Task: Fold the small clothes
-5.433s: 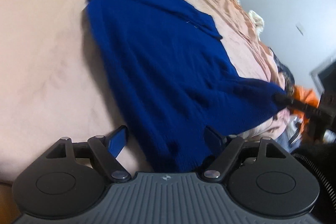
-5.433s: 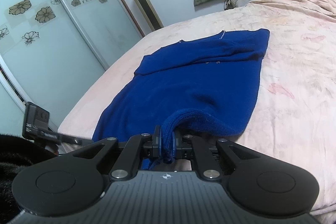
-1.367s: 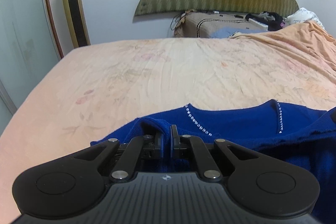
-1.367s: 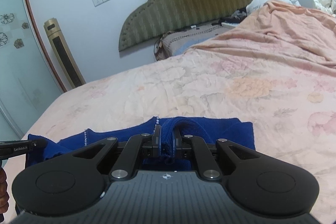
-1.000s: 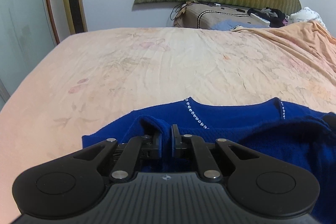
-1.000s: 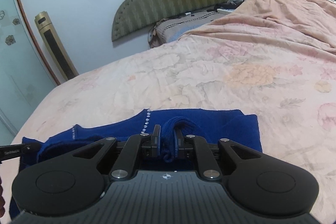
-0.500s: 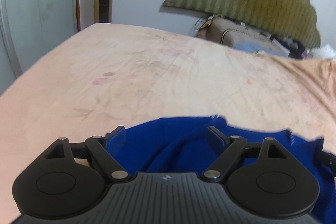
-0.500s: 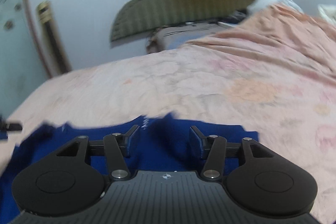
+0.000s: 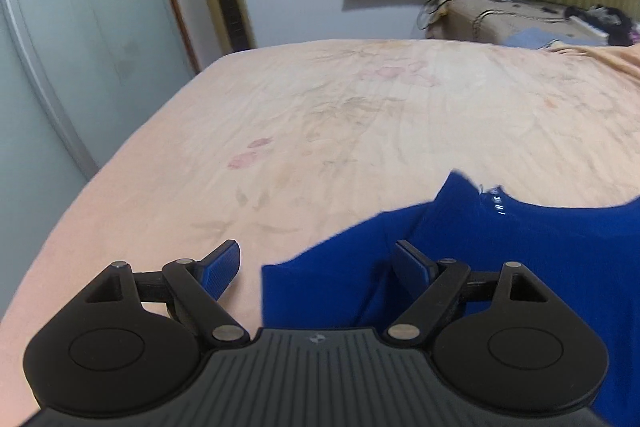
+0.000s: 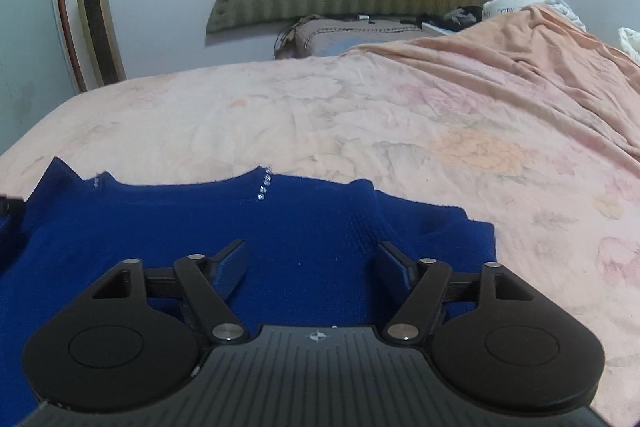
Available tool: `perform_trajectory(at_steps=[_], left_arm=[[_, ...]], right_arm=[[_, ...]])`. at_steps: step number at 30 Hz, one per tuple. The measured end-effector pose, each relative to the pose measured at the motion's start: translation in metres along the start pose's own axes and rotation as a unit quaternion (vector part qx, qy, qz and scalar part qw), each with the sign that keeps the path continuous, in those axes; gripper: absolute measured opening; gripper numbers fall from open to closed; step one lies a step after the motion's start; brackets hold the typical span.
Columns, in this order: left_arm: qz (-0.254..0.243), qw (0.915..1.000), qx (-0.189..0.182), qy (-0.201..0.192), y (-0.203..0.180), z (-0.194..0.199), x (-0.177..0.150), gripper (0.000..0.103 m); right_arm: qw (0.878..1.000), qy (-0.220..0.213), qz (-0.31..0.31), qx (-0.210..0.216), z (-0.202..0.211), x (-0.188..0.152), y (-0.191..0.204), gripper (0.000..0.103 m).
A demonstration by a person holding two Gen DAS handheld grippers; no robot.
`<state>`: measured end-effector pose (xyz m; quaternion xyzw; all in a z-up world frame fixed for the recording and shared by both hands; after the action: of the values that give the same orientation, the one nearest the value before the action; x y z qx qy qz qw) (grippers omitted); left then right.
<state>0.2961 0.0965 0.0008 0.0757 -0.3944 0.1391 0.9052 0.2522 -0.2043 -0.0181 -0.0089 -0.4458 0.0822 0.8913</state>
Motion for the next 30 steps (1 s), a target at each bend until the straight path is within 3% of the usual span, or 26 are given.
perform_trajectory(at_steps=[3, 8, 15, 30], left_arm=[[-0.001, 0.9999, 0.013, 0.01, 0.002, -0.001, -0.002, 0.084], [-0.019, 0.9997, -0.011, -0.006, 0.004, 0.03, -0.022, 0.084], [-0.04, 0.9986, -0.034, -0.008, 0.009, 0.061, -0.065, 0.084], [-0.028, 0.9987, -0.044, 0.002, 0.023, 0.073, -0.095, 0.084]], right_arm=[[1.0, 0.009, -0.006, -0.006, 0.002, -0.005, -0.001, 0.075], [0.999, 0.004, 0.047, -0.005, 0.011, -0.005, 0.019, 0.084], [0.998, 0.011, 0.057, -0.01, 0.021, -0.005, 0.033, 0.091], [0.999, 0.028, 0.023, -0.021, 0.026, -0.012, 0.032, 0.093]])
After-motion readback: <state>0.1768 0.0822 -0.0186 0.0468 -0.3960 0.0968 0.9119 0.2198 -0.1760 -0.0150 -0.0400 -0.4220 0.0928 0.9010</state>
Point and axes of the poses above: each gripper's, at about its wrist camera, not at the fingertips, and z roughly against the way its jaws point, y to its left, x to its top, the point moved 1 cm from there along -z, roughly the way its jaws point, and after that the axes turned 12 degrees about z, right-handed, at the moved point
